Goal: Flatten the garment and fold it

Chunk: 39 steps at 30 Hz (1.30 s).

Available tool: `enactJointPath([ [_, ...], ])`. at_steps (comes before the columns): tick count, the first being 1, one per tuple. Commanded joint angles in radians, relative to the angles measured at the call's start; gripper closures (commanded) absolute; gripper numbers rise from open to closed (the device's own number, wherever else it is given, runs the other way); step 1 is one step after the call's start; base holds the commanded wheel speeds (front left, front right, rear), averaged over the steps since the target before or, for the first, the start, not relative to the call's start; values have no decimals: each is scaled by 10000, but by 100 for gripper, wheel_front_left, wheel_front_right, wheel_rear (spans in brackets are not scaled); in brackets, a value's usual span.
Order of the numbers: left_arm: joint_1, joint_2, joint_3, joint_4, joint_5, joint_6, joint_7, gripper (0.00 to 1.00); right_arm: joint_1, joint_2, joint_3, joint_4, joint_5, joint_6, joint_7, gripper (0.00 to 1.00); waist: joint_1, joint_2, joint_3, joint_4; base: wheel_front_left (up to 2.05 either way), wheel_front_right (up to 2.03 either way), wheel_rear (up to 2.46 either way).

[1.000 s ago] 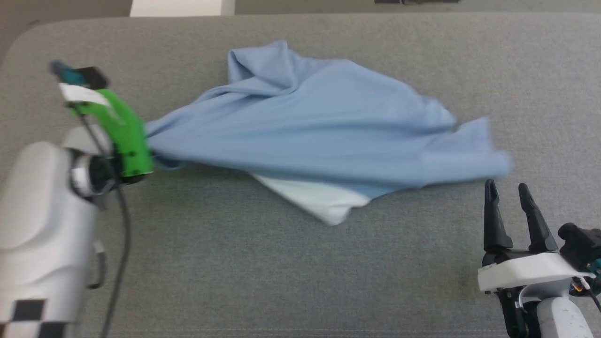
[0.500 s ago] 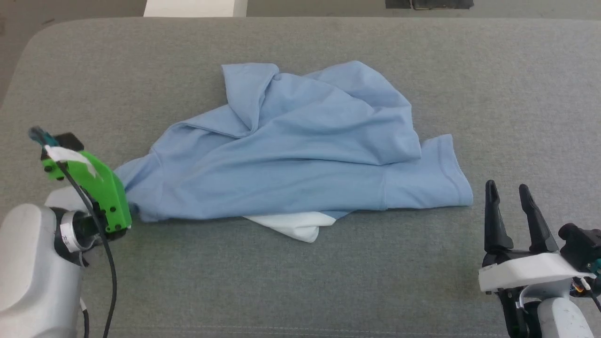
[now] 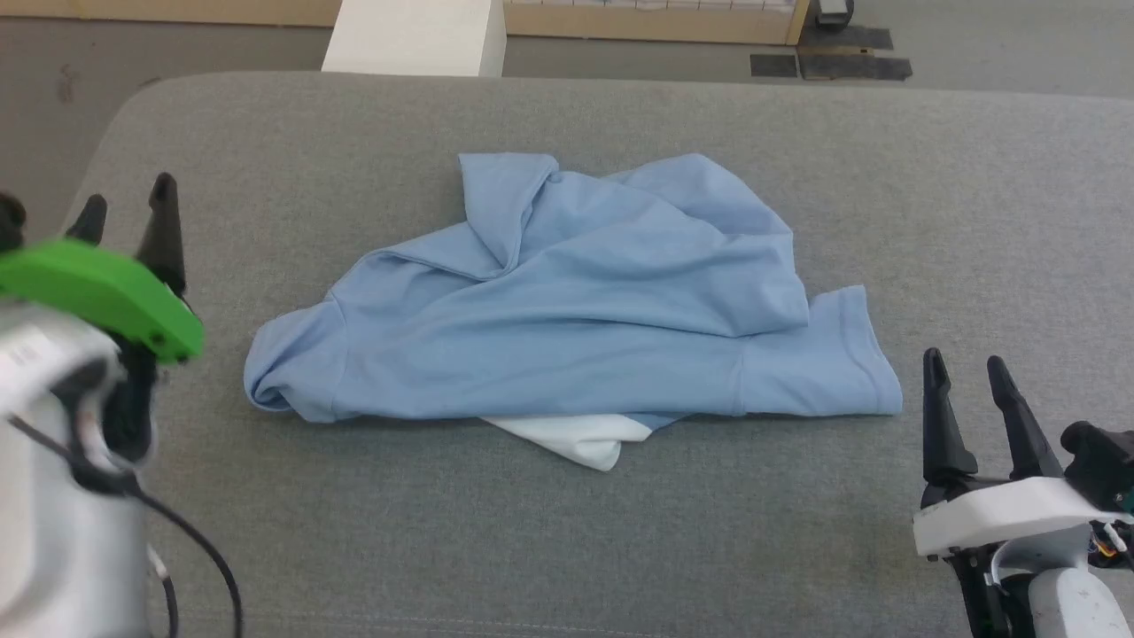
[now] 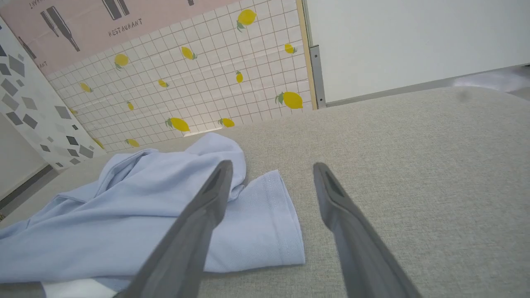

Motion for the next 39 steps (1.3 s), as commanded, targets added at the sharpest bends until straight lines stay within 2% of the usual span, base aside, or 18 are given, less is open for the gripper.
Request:
enactJointPath([
  [1, 468, -96, -106, 123, 307, -222, -731, 0, 71, -3, -58, -34, -113, -15, 129, 0, 0, 0, -64, -26, 0, 0, 0],
  [4, 1152, -460, -269, 342, 735, -547, -2727, 0, 135, -3, -143, 51, -251, -15, 679, 0, 0, 0, -158, -71, 0, 0, 0],
  [8, 1924, -819, -398, 653, 1192, -651, -4691, 0, 136, -3, -232, 13, -355, -15, 1230, 0, 0, 0, -187, -148, 0, 0, 0],
  [12, 2380, -1019, -401, 804, 1458, -588, -5659, 0, -172, -3, -260, -29, -522, -15, 2009, 0, 0, 0, -129, -211, 0, 0, 0],
  [17, 2651, -1298, -224, 616, 1494, -455, -5947, 0, -1460, -184, 55, 144, -1065, -15, 3703, 0, 0, 0, 118, -206, 0, 0, 0],
  [25, 2203, -1443, -358, 471, 1635, -571, -6027, 0, -4228, -1718, 963, 2100, -1556, -15, 7202, 0, 0, 0, 872, 332, 0, 0, 0],
  [30, 1894, -1528, -365, 563, 1650, -664, -6046, 0, -5127, -2313, 2114, 2975, -1468, -15, 8435, 0, 0, 0, 1408, 691, 0, 0, 0],
  [39, 1741, -1803, -276, 714, 1715, -827, -6058, 0, -5331, -2826, 3510, 3592, -574, -15, 9817, 0, 0, 0, 1784, 958, 0, 0, 0],
])
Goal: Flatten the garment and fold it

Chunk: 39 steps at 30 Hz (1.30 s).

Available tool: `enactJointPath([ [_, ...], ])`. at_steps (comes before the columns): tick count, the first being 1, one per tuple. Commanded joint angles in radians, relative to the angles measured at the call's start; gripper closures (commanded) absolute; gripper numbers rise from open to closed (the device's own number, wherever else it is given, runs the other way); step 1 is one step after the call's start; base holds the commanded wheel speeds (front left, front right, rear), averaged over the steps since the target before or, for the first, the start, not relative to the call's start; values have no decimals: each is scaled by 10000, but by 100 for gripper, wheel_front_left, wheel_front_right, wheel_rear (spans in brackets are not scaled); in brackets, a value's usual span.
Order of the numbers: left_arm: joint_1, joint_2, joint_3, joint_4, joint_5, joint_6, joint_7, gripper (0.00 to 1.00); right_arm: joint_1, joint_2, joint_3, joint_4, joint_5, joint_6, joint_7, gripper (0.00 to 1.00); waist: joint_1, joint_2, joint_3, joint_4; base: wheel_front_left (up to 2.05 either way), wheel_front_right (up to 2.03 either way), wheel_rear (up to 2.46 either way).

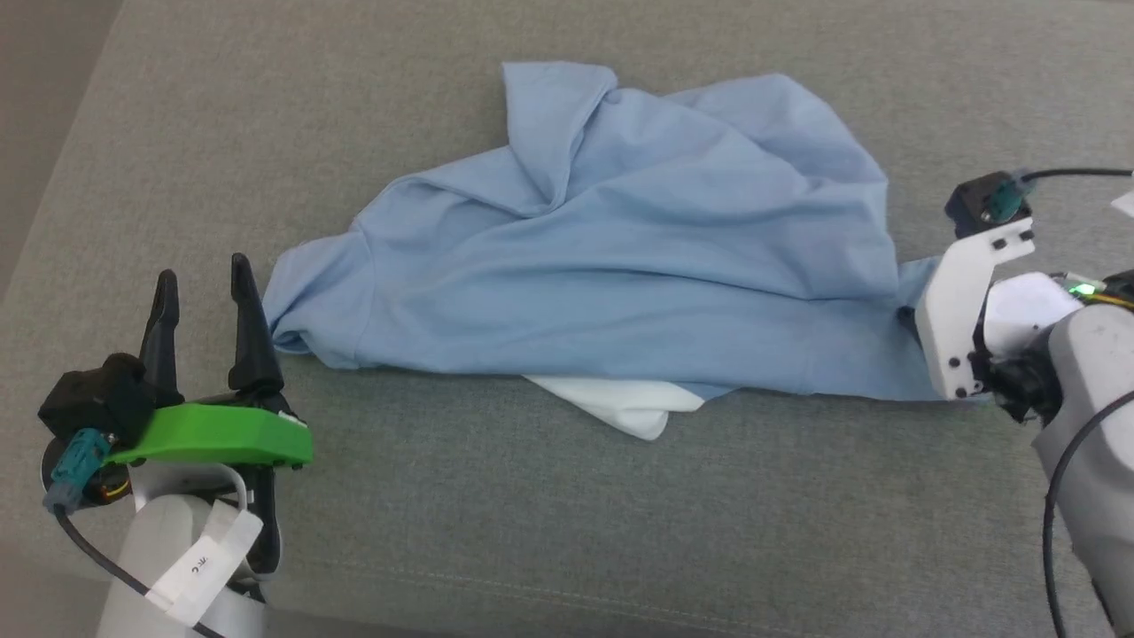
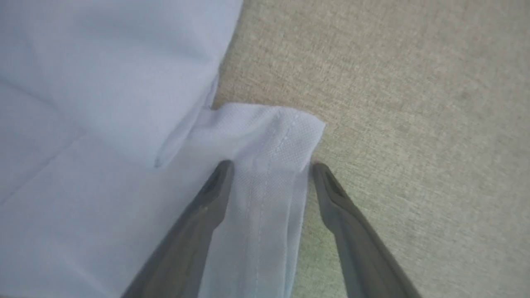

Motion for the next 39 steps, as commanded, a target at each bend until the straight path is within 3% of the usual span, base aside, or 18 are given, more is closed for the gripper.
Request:
enactJointPath([
  [1, -190, -65, 25, 24, 65, -109, -73, 0, 129, 5, 102, 262, 202, -15, 251, 0, 0, 0, 139, 143, 0, 0, 0],
  [2, -203, -90, 32, 38, 76, -135, -74, 0, 114, -30, 118, 301, 268, -15, 399, 54, 0, 0, 148, 160, 0, 0, 0],
  [3, -223, -115, 40, 47, 102, -165, -74, 0, 65, -110, 173, 276, 309, -15, 490, 85, 0, 0, 164, 179, 0, 0, 0],
  [4, -244, -137, 41, 53, 126, -186, -74, 0, 19, -178, 177, 257, 349, -15, 534, 100, 0, 0, 177, 196, 0, 0, 0],
  [10, -405, -257, 6, 99, 294, -384, -75, 0, -554, -641, -302, 165, 228, -15, 495, 100, 0, 0, 282, 335, 0, 0, 0],
  [16, -680, -402, -107, 125, 394, -588, -75, 0, -1598, -1037, -1355, 118, -860, -15, 483, 100, 0, 0, 659, 671, 0, 0, 0],
  [28, -1171, -750, -250, 381, 507, -896, -76, 0, -2722, -742, -2492, 145, -2669, -15, -151, 100, 0, 0, 1476, 1508, 0, 0, 0],
  [29, -1182, -773, -234, 406, 522, -913, -76, 0, -2710, -681, -2648, 242, -2740, -15, -245, 30, 0, 0, 1484, 1522, 0, 0, 0],
  [30, -1190, -789, -218, 431, 538, -926, -76, 0, -2691, -633, -2723, 303, -2822, -15, -344, 0, 0, 0, 1470, 1523, 0, 0, 0],
  [39, -1021, -814, 2, 739, 771, -1029, -76, 0, -2622, -20, -3581, 502, -2520, -15, -2553, 0, 0, 0, 495, 1036, 0, 0, 0],
])
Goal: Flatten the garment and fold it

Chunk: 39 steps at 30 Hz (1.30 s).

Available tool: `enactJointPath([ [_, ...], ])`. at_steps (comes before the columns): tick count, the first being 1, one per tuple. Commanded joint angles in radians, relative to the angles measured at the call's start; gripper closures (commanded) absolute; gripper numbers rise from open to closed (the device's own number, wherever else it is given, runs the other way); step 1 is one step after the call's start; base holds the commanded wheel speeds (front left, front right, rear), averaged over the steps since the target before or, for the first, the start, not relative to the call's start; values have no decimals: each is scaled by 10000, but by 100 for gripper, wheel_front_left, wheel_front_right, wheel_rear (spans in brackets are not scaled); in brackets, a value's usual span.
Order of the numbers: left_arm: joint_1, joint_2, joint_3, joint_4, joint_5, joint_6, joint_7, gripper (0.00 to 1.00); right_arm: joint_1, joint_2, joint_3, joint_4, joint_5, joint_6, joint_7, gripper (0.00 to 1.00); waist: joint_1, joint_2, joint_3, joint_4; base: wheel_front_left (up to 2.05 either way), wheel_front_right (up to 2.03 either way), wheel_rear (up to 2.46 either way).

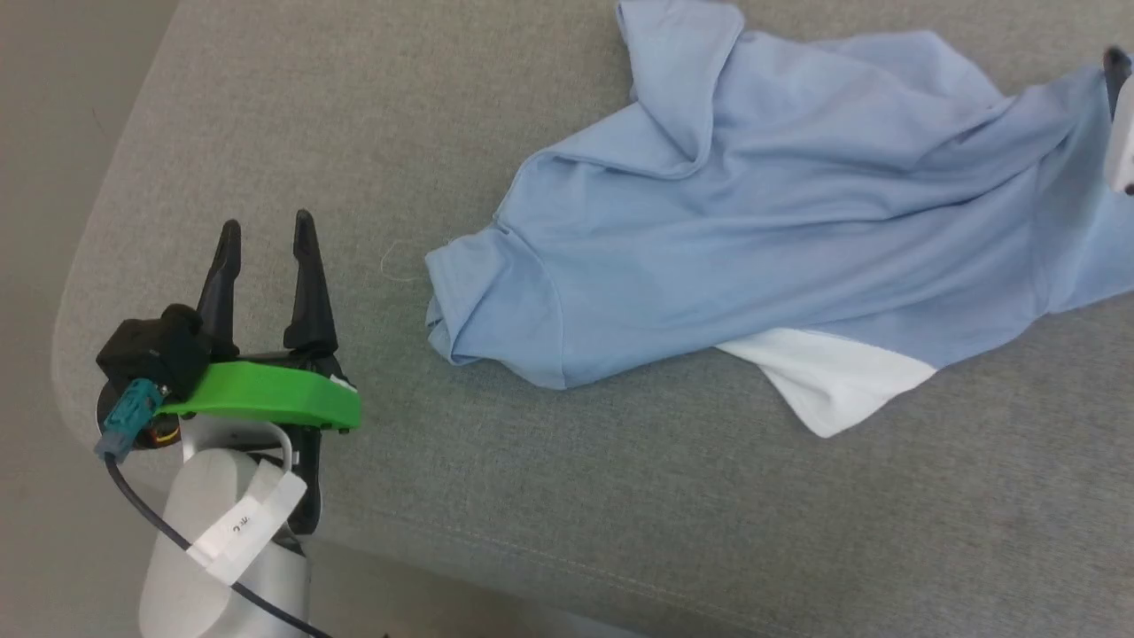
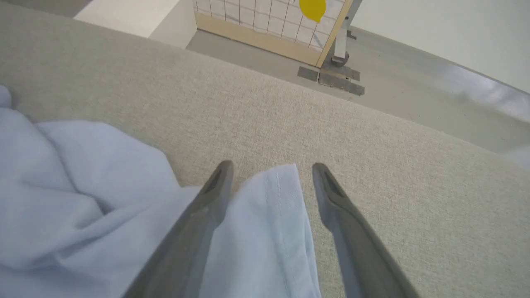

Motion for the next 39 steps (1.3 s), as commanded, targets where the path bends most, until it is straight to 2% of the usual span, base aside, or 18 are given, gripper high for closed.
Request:
enactJointPath([
  [1, 61, -26, 35, 88, 63, -59, -47, 0, 111, 99, -74, -85, 206, -19, -476, 0, -2, 0, -691, -506, 0, 0, 0],
  [9, 633, 123, 174, 422, 139, -56, -46, 0, 1530, 816, -281, -926, 1616, -19, -3332, 0, -2, 0, -2013, -1415, 0, 0, 0],
  [16, 1222, 174, 211, 442, 80, 71, 88, 0, 3983, 1596, -594, -2342, 2410, -19, -5134, 0, -2, 0, -2809, -2053, 0, 0, 0],
  [24, 1684, 150, 167, 300, -49, 158, 272, 0, 6855, 2636, -1023, -3883, 2755, -19, -5708, 0, -2, 0, -3098, -2368, 0, 0, 0],
  [31, 1749, 87, 58, 404, -219, 187, 469, 0, 8386, 2903, -986, -4607, 3350, -19, -5718, 0, -2, 0, -3137, -2456, 0, 0, 0],
  [35, 1083, 256, -275, 582, -167, 98, 1227, 0, 8584, 2910, -893, -4795, 3697, -19, -5773, 0, -2, 0, -2957, -2477, 0, 0, 0],
  [39, -398, 468, -598, 1198, -172, 128, 3007, 0, 8471, 2911, -838, -5061, 3735, -19, -5730, 0, -2, 0, -2548, -2539, 0, 0, 0],
])
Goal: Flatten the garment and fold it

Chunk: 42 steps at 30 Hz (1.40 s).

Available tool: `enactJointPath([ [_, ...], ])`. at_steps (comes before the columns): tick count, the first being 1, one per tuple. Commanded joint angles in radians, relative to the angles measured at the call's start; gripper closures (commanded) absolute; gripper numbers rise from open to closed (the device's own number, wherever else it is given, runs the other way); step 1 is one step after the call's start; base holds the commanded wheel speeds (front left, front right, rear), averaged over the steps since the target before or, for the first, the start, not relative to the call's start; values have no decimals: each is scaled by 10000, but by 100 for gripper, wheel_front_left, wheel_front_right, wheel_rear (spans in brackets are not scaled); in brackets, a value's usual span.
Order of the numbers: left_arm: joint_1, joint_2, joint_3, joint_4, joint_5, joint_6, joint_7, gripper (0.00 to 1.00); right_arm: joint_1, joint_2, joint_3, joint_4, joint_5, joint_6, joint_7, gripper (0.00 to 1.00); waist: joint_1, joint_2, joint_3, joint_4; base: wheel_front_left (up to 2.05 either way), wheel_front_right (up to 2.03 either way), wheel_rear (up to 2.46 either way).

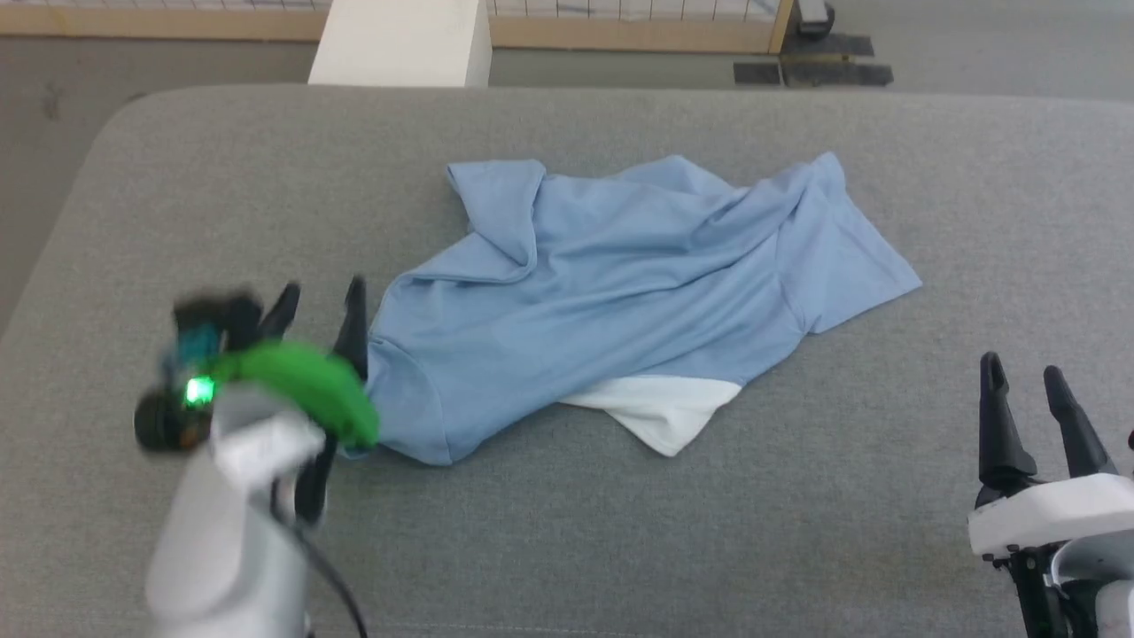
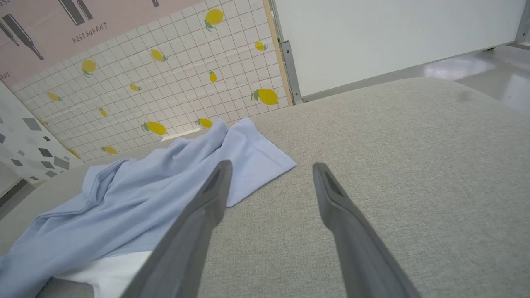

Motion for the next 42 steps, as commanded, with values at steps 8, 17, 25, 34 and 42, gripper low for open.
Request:
enactJointPath([
  [8, -3263, 828, -605, 2421, 138, 411, 5389, 0, -536, 15, 354, -360, 132, -15, 25, 0, 1, -1, 1361, -683, 0, 0, 0],
  [17, -3732, 881, -1067, 3103, 47, 614, 8917, 0, -625, 16, 34, -415, 80, -15, -200, 0, 1, -1, 2047, -927, 0, 0, 0],
  [25, -3417, 980, -1144, 2706, -72, 689, 9514, 100, -845, 16, 117, -302, 150, -15, -364, 0, 1, -1, 2287, -864, 0, 0, 0],
  [34, -4614, 1727, -1027, 1988, 661, 1122, 7575, 100, -1197, 16, 488, -186, 191, -15, -406, 0, 1, -1, 2743, -1031, 0, 0, 0],
  [42, -6129, 2003, -960, 2272, 952, 1361, 6404, 100, -1294, 16, 662, -177, 238, -15, -487, 0, 1, -1, 3350, -1603, 0, 0, 0],
])
